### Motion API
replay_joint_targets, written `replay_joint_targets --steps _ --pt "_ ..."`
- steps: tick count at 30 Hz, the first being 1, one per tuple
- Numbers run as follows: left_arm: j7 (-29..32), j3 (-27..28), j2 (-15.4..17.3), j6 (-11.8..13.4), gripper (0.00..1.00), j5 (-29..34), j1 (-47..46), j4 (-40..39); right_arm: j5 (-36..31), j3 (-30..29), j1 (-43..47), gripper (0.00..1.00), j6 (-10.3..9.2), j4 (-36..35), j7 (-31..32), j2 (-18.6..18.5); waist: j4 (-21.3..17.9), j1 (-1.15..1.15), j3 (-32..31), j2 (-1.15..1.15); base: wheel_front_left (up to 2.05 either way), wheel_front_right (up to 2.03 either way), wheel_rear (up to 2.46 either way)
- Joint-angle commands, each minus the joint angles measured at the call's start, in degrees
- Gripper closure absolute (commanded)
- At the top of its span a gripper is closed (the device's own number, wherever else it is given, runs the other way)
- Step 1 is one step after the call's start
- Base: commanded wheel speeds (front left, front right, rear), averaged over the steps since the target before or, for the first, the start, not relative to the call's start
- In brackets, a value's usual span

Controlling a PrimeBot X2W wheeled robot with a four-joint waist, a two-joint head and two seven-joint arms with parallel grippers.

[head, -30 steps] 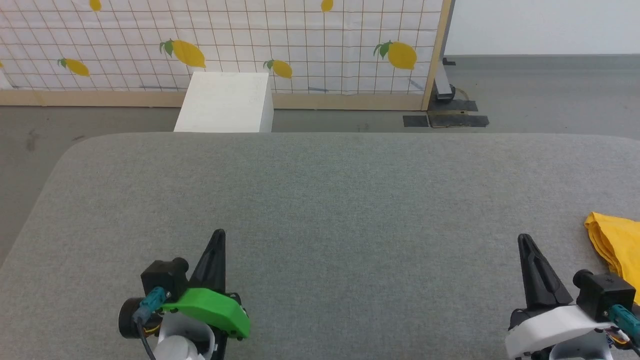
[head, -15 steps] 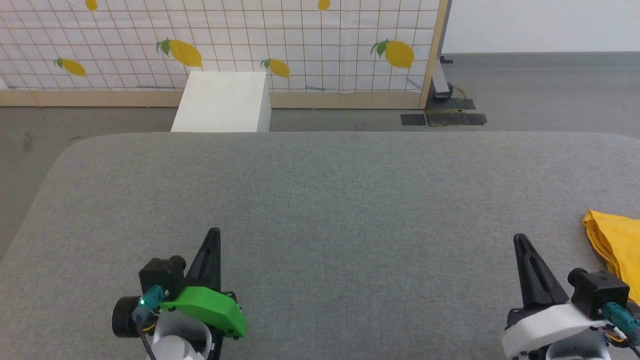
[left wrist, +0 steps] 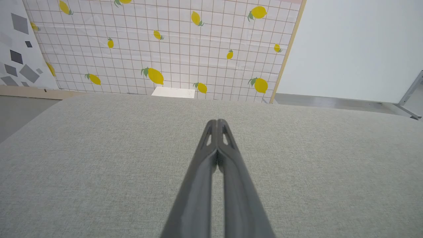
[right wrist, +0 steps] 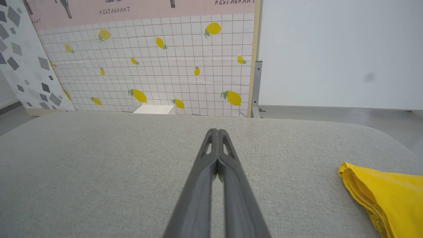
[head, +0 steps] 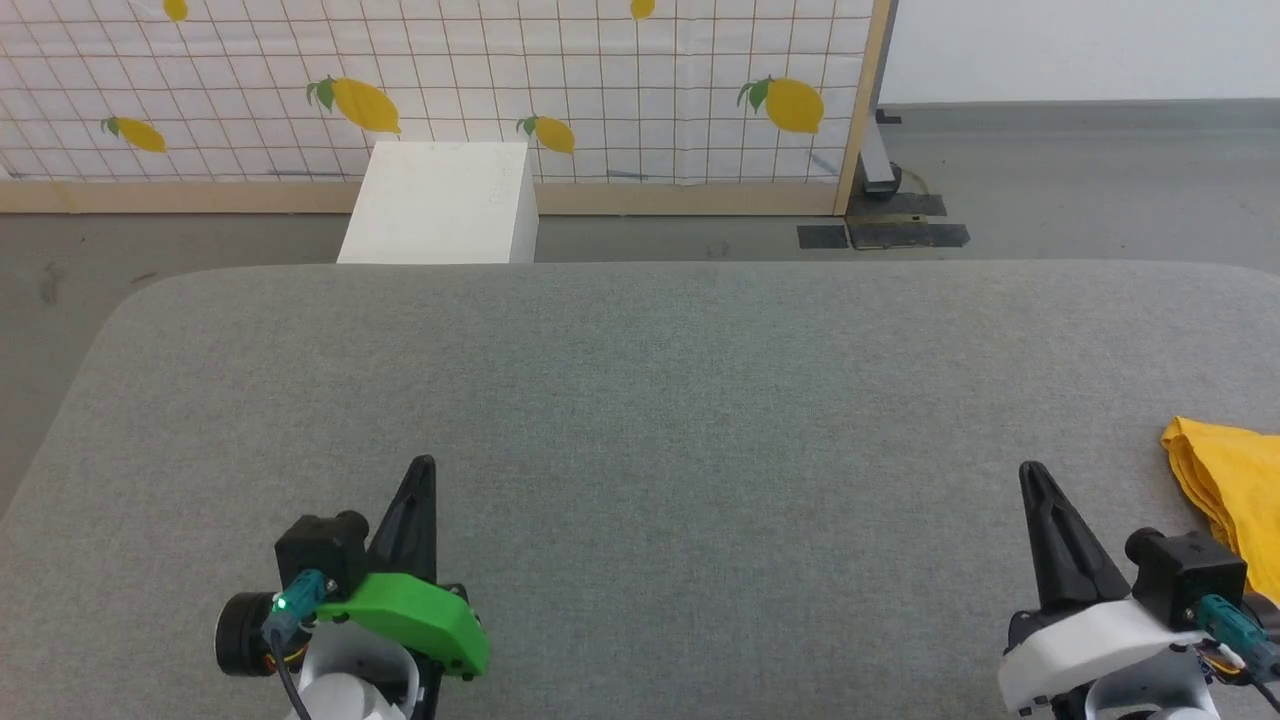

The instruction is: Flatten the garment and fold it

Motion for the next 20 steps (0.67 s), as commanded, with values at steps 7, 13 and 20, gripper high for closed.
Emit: replay_joint_targets --steps 7,13,20 --pt "0.96 0.63 -0.19 0.71 1.0 1.98 1.16 -1.52 -0.98 0.4 -1.18 1.0 -0.04 0.08 0.53 0.06 -0.16 0.0 0.08 0.0 0.0 0.0 0.0" --pt "1.68 0.94 -0.21 0.93 1.0 2.77 1.48 -2.46 -1.37 0.61 -1.41 1.0 -0.05 0.09 0.84 0.06 -0.3 0.0 0.15 0.0 0.0 0.0 0.0" --pt "2.48 1.29 -0.23 1.18 1.0 3.65 1.83 -3.5 -1.81 0.84 -1.67 1.0 -0.05 0.1 1.18 0.07 -0.46 0.0 0.23 0.0 0.0 0.0 0.0"
